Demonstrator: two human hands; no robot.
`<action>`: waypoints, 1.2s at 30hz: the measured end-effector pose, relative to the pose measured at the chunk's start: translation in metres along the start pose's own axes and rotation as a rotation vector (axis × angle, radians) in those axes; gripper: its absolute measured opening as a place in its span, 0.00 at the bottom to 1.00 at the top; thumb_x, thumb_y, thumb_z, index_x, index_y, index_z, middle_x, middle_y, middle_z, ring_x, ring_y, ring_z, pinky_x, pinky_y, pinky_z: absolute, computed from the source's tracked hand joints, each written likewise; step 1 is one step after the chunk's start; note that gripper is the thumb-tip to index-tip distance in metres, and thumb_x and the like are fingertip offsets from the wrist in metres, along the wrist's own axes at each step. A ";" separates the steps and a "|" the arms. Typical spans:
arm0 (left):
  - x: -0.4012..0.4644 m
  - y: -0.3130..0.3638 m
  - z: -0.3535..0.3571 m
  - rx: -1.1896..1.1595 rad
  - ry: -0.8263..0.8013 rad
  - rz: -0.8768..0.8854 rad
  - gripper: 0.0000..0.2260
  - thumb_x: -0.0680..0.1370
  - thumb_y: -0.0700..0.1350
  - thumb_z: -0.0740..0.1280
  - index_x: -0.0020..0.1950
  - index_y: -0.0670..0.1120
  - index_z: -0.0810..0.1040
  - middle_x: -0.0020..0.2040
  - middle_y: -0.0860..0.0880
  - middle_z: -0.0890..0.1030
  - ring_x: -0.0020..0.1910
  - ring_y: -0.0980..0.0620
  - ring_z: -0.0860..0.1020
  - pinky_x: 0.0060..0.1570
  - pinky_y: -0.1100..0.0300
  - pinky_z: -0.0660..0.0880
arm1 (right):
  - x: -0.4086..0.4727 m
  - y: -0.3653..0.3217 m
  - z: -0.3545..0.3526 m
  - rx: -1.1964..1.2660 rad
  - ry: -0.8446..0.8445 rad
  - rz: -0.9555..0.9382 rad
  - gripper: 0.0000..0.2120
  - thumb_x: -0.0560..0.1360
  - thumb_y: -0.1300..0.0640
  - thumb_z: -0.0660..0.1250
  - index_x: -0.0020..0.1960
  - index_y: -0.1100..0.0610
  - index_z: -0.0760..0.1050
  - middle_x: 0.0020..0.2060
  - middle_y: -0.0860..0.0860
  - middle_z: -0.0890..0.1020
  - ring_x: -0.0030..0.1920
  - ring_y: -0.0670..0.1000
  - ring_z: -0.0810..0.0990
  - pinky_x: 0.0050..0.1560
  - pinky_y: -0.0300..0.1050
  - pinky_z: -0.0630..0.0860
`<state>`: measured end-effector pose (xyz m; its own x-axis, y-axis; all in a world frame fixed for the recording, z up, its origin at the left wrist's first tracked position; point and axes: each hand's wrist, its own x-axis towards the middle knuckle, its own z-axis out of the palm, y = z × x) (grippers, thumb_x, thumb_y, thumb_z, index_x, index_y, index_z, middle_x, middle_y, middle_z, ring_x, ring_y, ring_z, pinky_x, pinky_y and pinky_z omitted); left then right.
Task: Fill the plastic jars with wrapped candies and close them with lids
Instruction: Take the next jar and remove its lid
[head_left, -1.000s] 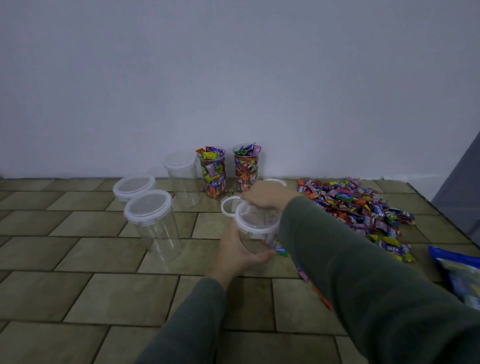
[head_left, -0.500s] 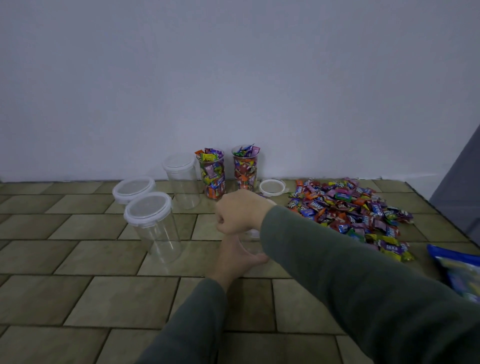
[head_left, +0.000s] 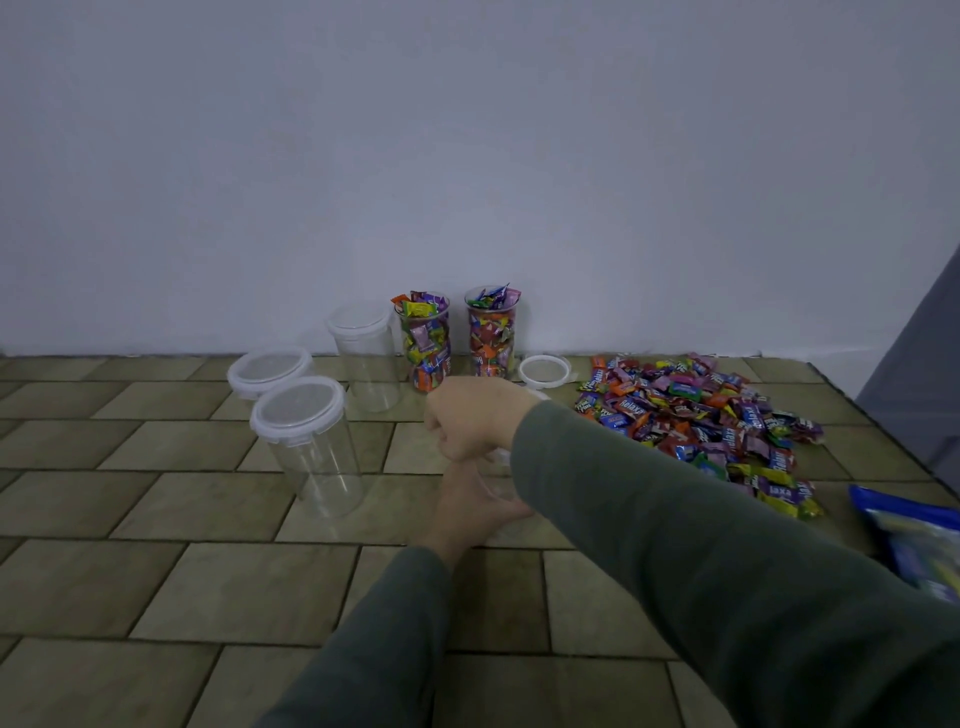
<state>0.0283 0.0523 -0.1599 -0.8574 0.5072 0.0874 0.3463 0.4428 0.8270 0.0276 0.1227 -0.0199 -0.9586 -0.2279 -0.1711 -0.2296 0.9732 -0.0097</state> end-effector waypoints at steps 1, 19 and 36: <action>-0.001 0.001 -0.002 -0.010 -0.005 0.004 0.31 0.58 0.64 0.77 0.56 0.50 0.79 0.49 0.55 0.83 0.51 0.60 0.80 0.49 0.57 0.79 | 0.000 -0.001 -0.001 0.024 0.009 -0.005 0.15 0.73 0.62 0.62 0.30 0.54 0.62 0.28 0.47 0.67 0.29 0.48 0.67 0.31 0.42 0.65; -0.001 0.022 -0.009 0.145 -0.114 0.134 0.24 0.80 0.44 0.65 0.74 0.44 0.64 0.71 0.46 0.70 0.66 0.54 0.68 0.48 0.78 0.57 | -0.050 -0.026 0.034 -0.141 0.128 0.466 0.34 0.80 0.60 0.61 0.78 0.64 0.44 0.77 0.64 0.50 0.76 0.66 0.51 0.74 0.60 0.53; -0.007 0.014 -0.012 -0.246 -0.007 0.111 0.36 0.65 0.46 0.80 0.67 0.58 0.67 0.59 0.61 0.77 0.58 0.65 0.75 0.52 0.75 0.71 | -0.090 0.023 0.073 0.212 0.683 0.101 0.25 0.71 0.50 0.69 0.67 0.54 0.74 0.67 0.50 0.76 0.70 0.53 0.71 0.71 0.57 0.63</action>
<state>0.0346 0.0461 -0.1420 -0.8163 0.5482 0.1817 0.3342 0.1919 0.9228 0.1205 0.1680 -0.0768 -0.8805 -0.0372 0.4727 -0.1633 0.9597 -0.2287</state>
